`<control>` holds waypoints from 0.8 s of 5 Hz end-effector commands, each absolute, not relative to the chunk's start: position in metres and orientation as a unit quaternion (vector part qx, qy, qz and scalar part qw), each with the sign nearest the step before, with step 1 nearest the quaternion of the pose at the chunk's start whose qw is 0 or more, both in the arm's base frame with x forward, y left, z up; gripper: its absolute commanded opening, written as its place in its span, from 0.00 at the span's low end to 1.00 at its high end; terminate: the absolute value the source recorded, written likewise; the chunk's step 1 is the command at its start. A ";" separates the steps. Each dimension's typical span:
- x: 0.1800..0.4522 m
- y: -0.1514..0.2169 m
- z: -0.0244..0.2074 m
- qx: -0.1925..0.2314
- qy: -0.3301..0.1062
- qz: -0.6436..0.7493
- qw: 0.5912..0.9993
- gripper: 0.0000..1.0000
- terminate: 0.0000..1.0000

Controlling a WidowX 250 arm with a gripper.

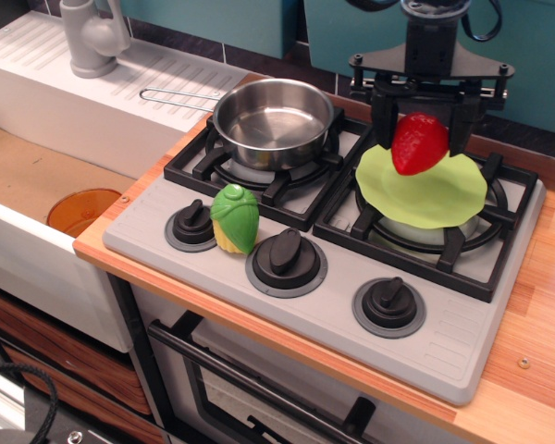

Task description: Put strawberry on plate and corncob in pot or pan on stove

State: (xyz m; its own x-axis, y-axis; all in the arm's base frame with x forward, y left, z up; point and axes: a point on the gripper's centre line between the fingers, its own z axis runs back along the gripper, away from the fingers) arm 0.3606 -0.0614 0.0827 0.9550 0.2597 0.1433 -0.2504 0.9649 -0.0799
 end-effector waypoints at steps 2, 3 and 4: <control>0.363 -0.066 0.087 -0.059 -0.109 0.113 0.986 1.00 0.00; 0.353 -0.066 0.099 -0.047 -0.091 0.118 0.988 1.00 0.00; 0.342 -0.050 0.126 -0.030 -0.068 0.107 0.991 1.00 0.00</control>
